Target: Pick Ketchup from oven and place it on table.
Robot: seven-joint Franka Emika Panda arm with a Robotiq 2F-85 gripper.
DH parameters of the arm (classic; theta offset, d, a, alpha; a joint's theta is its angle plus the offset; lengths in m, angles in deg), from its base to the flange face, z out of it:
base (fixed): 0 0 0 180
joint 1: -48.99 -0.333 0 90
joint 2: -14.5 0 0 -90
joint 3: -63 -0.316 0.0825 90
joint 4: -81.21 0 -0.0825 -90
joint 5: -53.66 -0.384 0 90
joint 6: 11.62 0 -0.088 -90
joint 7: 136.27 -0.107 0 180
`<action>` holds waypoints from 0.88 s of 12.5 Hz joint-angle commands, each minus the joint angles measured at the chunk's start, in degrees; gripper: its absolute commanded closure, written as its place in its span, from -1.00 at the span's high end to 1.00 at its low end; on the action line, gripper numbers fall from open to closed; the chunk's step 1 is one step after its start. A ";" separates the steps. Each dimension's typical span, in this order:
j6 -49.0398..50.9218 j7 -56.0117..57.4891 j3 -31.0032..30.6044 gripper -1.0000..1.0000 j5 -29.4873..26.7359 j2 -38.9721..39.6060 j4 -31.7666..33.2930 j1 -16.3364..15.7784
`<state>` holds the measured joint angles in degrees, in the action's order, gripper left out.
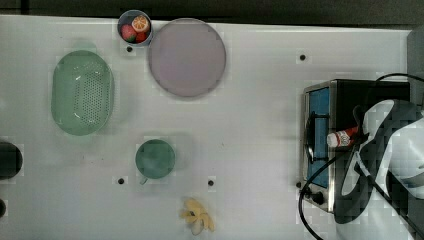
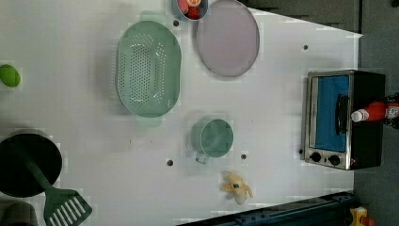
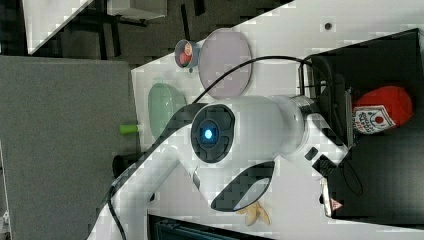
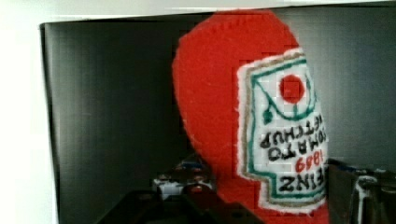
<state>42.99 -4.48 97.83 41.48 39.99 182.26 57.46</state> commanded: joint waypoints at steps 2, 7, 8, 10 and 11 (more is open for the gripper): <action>-0.46 -0.16 0.74 0.27 -1.24 -1.99 0.23 0.08; 11.56 -0.16 0.69 0.27 2.17 -6.92 -7.39 -2.01; 14.92 -0.16 0.59 0.27 4.37 -7.71 -9.54 -2.81; 18.82 -0.16 0.36 0.27 7.43 -9.12 -13.66 -4.70; 19.89 -0.15 -0.05 0.27 8.07 -9.92 -15.18 -5.77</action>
<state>64.30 -4.36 98.37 49.04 33.44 170.62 54.86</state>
